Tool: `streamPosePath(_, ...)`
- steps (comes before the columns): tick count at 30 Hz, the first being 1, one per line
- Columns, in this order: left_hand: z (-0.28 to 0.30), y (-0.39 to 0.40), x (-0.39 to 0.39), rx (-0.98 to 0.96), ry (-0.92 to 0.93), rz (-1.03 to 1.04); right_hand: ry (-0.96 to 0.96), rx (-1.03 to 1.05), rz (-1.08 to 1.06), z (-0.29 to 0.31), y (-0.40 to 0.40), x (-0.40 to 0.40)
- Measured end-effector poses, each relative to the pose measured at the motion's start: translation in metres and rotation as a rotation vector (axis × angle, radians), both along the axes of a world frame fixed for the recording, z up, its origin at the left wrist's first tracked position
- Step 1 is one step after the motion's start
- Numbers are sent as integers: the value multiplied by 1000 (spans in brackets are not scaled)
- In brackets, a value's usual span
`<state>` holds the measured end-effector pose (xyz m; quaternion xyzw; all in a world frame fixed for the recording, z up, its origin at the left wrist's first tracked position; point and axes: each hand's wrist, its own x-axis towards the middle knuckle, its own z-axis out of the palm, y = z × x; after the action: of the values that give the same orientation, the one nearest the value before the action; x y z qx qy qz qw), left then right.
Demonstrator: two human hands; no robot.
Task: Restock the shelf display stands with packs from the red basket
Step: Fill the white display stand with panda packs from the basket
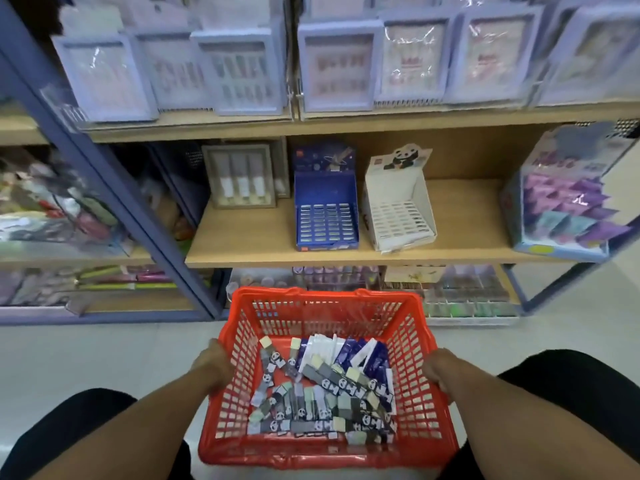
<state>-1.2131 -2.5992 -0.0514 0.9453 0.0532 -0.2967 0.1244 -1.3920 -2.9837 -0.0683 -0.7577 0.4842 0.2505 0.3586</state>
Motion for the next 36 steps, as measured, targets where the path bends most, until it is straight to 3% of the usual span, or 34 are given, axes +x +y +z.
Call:
streamPosePath(6, -11, 15, -29, -168, -35, 343, -43, -34, 0, 11, 19, -5)
streamPosePath(10, 1, 9, -42, -156, -21, 419, -32, -45, -31, 26, 27, -9)
streamPosePath(13, 20, -9, -50, 70, -231, 106, -75, -266, 67, 43, 31, -8)
streamPosePath(15, 21, -26, -53, -29, -383, -150, -251, -488, 272, 49, 33, -5)
streamPosePath(18, 1, -59, -58, -133, -207, -432, -408, -433, 527, 36, 45, 5)
streamPosePath(21, -31, -87, -66, -170, 6, -498, -239, -228, 643, -1, 58, 8)
streamPosePath(26, -88, -111, -70, -208, 229, -339, -14, -71, 705, -59, 69, 37)
streamPosePath(36, -172, -141, -53, -271, 276, 101, 122, -164, 717, -140, 78, 49)
